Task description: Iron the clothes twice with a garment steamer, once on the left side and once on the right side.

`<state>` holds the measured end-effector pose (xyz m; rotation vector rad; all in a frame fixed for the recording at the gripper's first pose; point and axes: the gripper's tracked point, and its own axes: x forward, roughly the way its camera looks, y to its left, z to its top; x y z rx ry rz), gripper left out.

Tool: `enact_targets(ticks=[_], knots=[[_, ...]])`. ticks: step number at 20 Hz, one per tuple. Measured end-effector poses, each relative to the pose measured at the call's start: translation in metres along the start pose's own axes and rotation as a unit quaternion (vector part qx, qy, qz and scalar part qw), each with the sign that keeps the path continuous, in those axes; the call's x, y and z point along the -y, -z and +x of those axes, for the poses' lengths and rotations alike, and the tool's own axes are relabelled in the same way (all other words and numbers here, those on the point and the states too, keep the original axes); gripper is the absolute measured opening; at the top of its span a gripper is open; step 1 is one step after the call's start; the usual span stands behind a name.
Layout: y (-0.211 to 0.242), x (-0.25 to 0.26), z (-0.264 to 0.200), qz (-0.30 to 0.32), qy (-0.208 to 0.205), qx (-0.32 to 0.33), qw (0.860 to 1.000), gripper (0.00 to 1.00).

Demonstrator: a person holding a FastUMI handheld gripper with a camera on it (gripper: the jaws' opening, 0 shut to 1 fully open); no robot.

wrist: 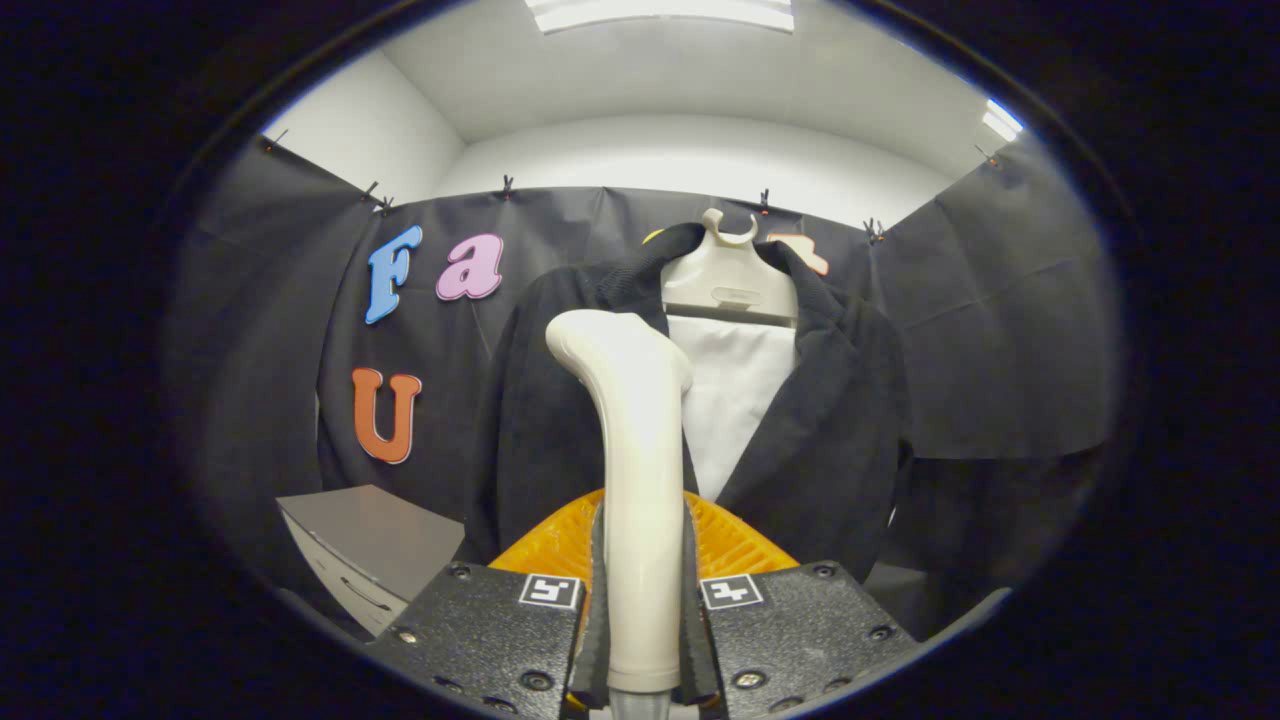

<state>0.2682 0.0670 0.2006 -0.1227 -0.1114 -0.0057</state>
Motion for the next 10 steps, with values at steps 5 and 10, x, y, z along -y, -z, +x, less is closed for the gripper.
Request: enact_targets(ticks=[5,10], knots=[[0.027,0.003,-0.013,-0.003,-0.001,-0.020,1.000,0.30],[0.063,0.012,-0.028,-0.029,0.012,-0.050,0.998,0.30]])
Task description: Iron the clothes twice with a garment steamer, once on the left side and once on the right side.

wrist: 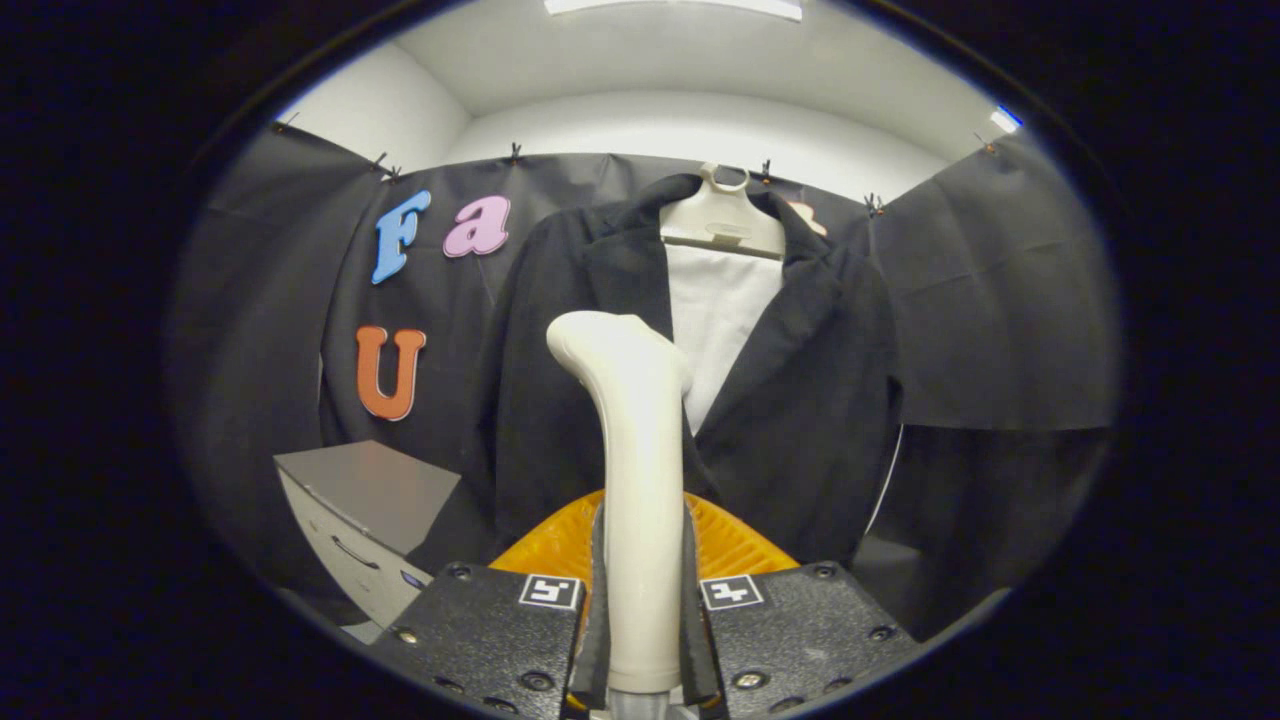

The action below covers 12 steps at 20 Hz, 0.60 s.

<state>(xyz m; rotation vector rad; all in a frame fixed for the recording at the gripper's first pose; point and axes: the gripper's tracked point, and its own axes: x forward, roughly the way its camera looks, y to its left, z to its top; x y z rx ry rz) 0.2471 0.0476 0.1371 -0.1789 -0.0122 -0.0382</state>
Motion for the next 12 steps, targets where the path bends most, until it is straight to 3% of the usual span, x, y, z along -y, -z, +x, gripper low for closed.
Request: enact_targets(ticks=[12], knots=[[0.080,-0.017,-0.033,-0.020,-0.010,-0.062,0.998,0.31]])
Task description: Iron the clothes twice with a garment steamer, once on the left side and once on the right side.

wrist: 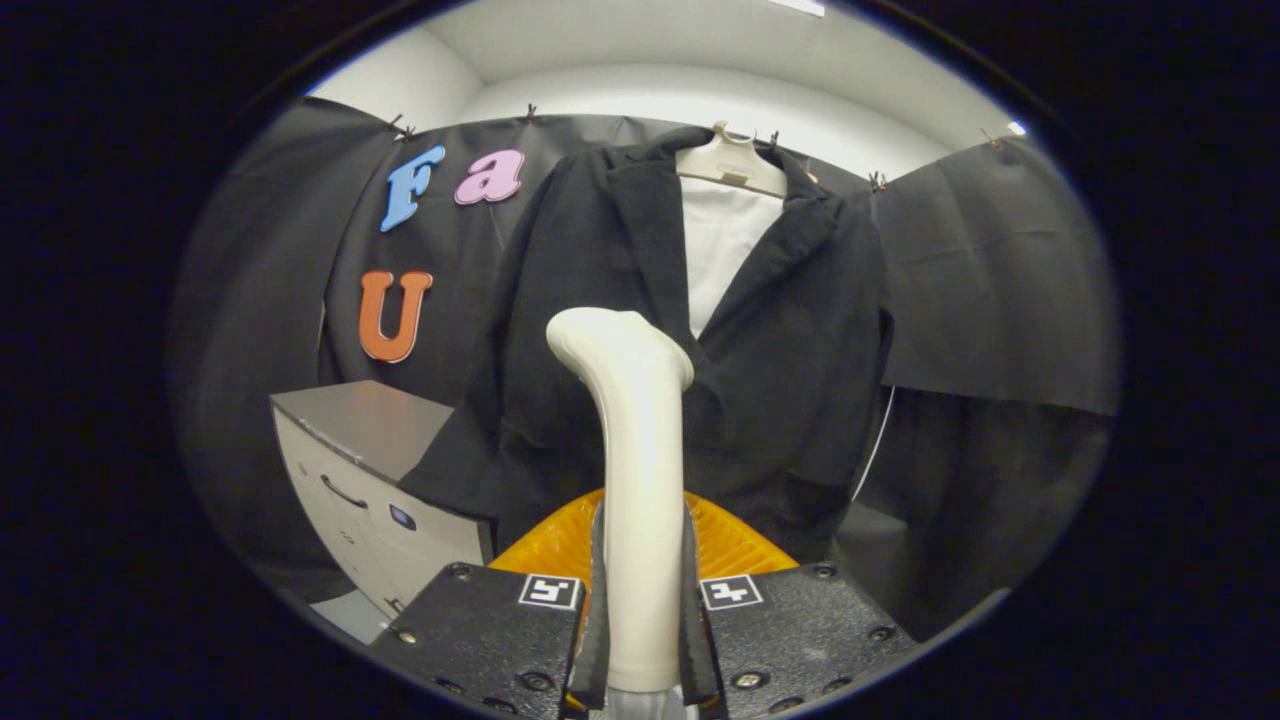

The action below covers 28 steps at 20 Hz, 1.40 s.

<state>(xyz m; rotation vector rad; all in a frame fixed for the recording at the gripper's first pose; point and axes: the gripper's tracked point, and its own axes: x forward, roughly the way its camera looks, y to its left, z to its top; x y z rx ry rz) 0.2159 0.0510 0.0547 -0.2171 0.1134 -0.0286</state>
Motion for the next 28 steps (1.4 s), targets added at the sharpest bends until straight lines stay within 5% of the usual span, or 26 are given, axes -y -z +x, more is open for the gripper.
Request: enact_targets(ticks=[28], knots=[[0.201,-0.021,-0.033,-0.040,0.006,-0.202,0.979,0.31]])
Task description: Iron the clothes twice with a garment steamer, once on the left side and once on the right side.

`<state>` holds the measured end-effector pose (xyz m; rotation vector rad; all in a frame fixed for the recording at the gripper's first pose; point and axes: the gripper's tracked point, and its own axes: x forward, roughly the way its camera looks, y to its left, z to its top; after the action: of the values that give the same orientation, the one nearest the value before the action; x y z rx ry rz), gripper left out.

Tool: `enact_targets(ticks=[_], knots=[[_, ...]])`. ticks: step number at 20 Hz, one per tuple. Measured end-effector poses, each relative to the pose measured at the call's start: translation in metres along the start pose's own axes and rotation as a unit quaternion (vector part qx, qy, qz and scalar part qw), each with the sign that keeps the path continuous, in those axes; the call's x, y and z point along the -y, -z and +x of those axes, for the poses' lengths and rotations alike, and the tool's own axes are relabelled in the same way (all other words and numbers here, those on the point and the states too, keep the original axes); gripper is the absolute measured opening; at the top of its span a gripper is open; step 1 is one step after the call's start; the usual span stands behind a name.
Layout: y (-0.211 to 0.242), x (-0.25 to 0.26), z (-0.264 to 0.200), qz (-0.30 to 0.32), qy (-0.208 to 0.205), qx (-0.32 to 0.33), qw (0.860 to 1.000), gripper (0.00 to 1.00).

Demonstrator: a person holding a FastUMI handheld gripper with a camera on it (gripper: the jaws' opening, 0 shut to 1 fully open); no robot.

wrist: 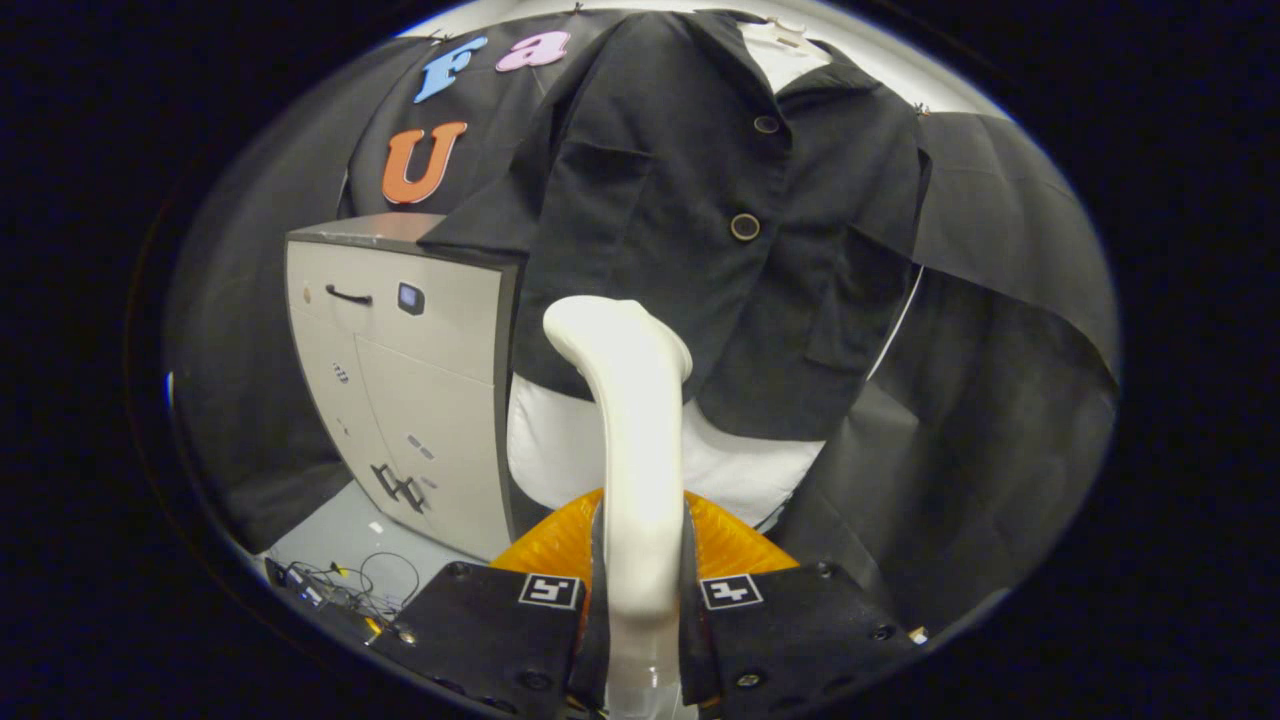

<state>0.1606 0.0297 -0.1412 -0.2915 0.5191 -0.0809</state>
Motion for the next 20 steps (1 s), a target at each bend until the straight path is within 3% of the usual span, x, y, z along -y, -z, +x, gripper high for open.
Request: enact_targets(ticks=[7,13,20], knots=[[0.033,-0.008,0.012,0.002,0.004,-0.034,0.999,0.31],[0.049,-0.015,-0.006,0.002,0.013,-0.039,0.999,0.31],[-0.015,0.024,-0.070,0.044,0.034,0.035,0.998,0.31]])
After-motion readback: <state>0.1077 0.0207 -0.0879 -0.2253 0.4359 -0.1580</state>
